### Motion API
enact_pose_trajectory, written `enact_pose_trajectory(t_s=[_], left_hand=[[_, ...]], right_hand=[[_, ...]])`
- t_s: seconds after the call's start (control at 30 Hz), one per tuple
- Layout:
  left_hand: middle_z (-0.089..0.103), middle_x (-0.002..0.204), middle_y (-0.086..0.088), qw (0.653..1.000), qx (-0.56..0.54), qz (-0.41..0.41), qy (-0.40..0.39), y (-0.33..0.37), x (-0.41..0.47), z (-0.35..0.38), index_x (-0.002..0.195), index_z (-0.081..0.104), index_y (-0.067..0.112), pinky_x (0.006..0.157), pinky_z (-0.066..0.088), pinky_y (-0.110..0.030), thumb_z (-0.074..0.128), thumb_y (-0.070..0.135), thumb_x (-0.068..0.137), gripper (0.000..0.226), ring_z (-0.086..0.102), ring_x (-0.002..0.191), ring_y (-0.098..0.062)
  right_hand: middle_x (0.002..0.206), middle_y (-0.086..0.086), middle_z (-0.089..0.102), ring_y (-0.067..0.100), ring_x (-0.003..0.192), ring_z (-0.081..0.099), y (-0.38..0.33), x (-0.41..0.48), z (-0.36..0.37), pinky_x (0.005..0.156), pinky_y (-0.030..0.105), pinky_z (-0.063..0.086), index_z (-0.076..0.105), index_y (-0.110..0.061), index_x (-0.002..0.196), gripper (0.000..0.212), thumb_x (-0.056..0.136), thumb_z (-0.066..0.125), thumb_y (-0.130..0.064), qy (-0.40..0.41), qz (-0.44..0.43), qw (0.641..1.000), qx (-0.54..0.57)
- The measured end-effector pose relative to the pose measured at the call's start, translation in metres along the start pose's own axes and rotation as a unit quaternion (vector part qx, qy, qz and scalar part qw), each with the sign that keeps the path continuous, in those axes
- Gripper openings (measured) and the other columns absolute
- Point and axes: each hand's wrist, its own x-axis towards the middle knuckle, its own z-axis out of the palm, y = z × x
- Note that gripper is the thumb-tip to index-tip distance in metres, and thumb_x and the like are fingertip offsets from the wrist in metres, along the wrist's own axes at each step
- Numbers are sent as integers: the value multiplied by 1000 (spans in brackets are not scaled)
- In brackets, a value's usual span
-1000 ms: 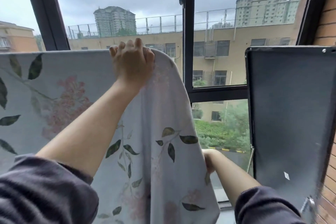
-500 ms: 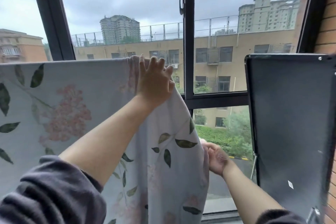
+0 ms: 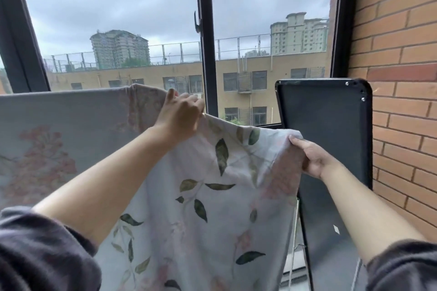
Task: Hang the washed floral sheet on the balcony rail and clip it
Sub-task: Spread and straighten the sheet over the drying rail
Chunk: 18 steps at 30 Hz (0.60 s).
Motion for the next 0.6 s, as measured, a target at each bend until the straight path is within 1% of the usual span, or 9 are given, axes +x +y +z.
enact_pose_trajectory(t_s=[0.1, 0.2, 0.3, 0.33, 0.37, 0.4, 0.47, 0.53, 0.6], left_hand=[[64, 86, -2, 996, -70, -15, 44, 4, 3, 2, 87, 52, 16, 77, 22, -36, 50, 12, 87, 5, 58, 78, -24], [63, 77, -5, 990, -113, -29, 82, 7, 6, -2, 85, 47, 16, 75, 24, -33, 48, 11, 91, 8, 43, 61, -20], [66, 78, -8, 984, -135, -52, 103, 9, 19, -11, 91, 52, 12, 78, 29, -33, 45, 14, 94, 8, 39, 59, -18], [67, 78, -8, 981, -149, -54, 112, 10, 26, -17, 92, 53, 12, 80, 31, -33, 46, 17, 95, 10, 42, 58, -20], [68, 80, -9, 979, -161, -51, 110, 11, 31, -23, 93, 55, 11, 82, 33, -34, 48, 22, 95, 13, 48, 60, -22], [68, 82, -9, 981, -162, -44, 95, 10, 38, -28, 94, 55, 12, 82, 35, -35, 49, 27, 95, 17, 55, 65, -26], [67, 87, -8, 992, -120, -23, 24, 1, 43, -35, 93, 54, 14, 72, 35, -34, 47, 36, 95, 22, 61, 78, -27], [63, 83, -7, 997, -73, -13, -28, -12, 40, -35, 86, 50, 18, 64, 34, -30, 45, 37, 96, 22, 61, 78, -26], [64, 82, -7, 997, -55, -25, -39, -23, 35, -32, 86, 53, 17, 61, 34, -29, 42, 32, 97, 21, 61, 76, -26]], right_hand=[[89, 6, 70, 19, 75, 65, -13, -5, -14, 74, 36, 50, 65, -14, 103, 24, 98, 45, -29, 5, -22, 999, -36], [73, -1, 71, 15, 62, 65, -31, -6, -26, 66, 35, 49, 65, -16, 97, 22, 99, 43, -19, 30, -74, 996, -39], [61, -7, 69, 8, 51, 63, -58, -1, -33, 55, 26, 52, 64, -16, 91, 22, 98, 44, -11, 94, -135, 986, -21], [58, -9, 69, 7, 50, 63, -70, 2, -36, 52, 23, 52, 64, -16, 87, 24, 97, 44, -7, 122, -163, 979, -3], [56, -10, 68, 7, 52, 63, -80, 5, -40, 53, 21, 52, 64, -17, 84, 26, 96, 44, -5, 147, -190, 971, 16], [56, -12, 67, 9, 58, 63, -91, 7, -43, 59, 23, 52, 65, -17, 82, 28, 95, 44, -4, 170, -210, 962, 29], [55, -12, 67, 13, 66, 61, -102, 9, -49, 67, 28, 51, 66, -18, 80, 29, 95, 45, -4, 191, -217, 957, 24], [56, -10, 68, 9, 58, 64, -102, 3, -52, 60, 23, 53, 71, -16, 72, 37, 96, 44, -4, 151, -204, 967, -3], [61, -8, 70, 5, 54, 65, -99, -2, -56, 54, 19, 53, 76, -21, 64, 48, 96, 43, -5, 73, -190, 979, -28]])
